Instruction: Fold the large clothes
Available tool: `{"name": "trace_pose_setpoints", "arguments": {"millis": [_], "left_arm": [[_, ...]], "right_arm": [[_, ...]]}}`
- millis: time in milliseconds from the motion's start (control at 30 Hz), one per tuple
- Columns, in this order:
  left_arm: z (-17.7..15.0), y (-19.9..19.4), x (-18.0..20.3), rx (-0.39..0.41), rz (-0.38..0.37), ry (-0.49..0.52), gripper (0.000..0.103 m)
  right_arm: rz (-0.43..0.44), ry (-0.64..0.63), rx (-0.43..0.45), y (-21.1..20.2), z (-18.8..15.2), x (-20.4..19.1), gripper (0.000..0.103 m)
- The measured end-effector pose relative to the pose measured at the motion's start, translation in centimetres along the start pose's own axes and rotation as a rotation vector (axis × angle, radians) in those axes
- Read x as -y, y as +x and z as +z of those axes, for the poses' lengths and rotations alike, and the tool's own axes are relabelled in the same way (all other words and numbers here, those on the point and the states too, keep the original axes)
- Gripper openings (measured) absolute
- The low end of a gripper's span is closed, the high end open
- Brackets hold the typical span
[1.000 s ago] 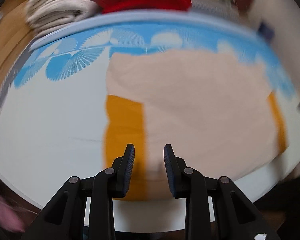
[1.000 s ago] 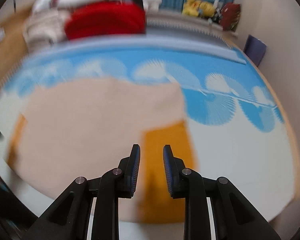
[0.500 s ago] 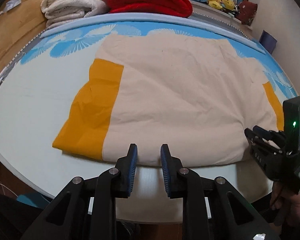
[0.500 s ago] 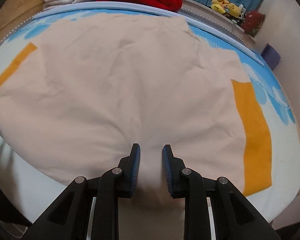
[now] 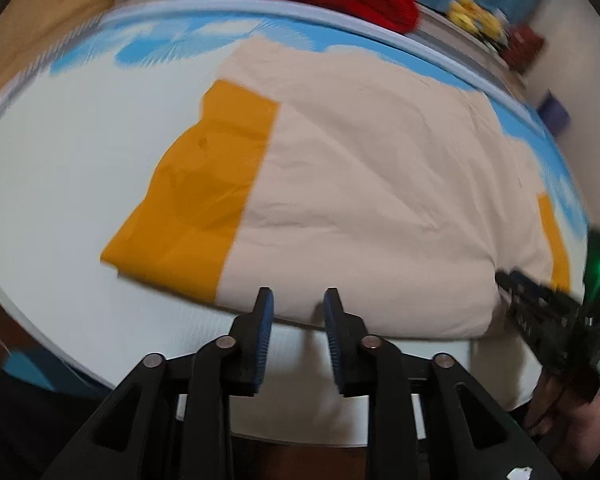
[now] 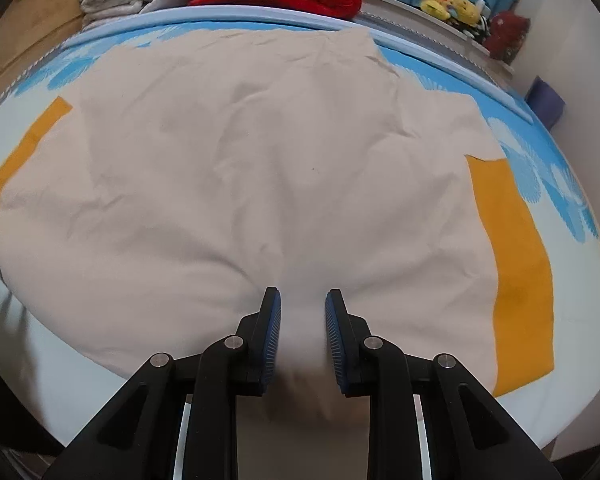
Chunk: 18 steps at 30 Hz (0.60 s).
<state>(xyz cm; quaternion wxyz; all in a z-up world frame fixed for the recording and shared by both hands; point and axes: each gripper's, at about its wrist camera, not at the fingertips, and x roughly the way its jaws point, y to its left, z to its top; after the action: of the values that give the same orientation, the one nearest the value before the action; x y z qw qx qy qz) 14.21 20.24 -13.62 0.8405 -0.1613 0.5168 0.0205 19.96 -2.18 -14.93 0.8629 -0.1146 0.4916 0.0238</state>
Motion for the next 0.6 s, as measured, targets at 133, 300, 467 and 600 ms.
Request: {"name": "trace_pose_setpoints", "arguments": {"millis": [133,300,467,600], "left_arm": [[0.4,1.3,-4.7,-0.07,-0.09,-0.254,0.039],[0.1,3.0,-8.6,-0.13,-0.188,-0.482,0.05],[0.5,3.9,-9.6,-0.113,-0.241,-0.55,0.05],[0.9,4.6,-10.1,-0.08,-0.277,-0.589,0.05]], "right_arm": [[0.019,0.033,0.026,-1.0,0.3,0.4,0.025],[0.021,0.002,0.029,-0.6,0.1,0.2,0.025],[0.031,0.005,0.009,-0.1,0.5,0.6,0.025],[0.042,0.008,0.003,0.1,0.7,0.9,0.025]]}}
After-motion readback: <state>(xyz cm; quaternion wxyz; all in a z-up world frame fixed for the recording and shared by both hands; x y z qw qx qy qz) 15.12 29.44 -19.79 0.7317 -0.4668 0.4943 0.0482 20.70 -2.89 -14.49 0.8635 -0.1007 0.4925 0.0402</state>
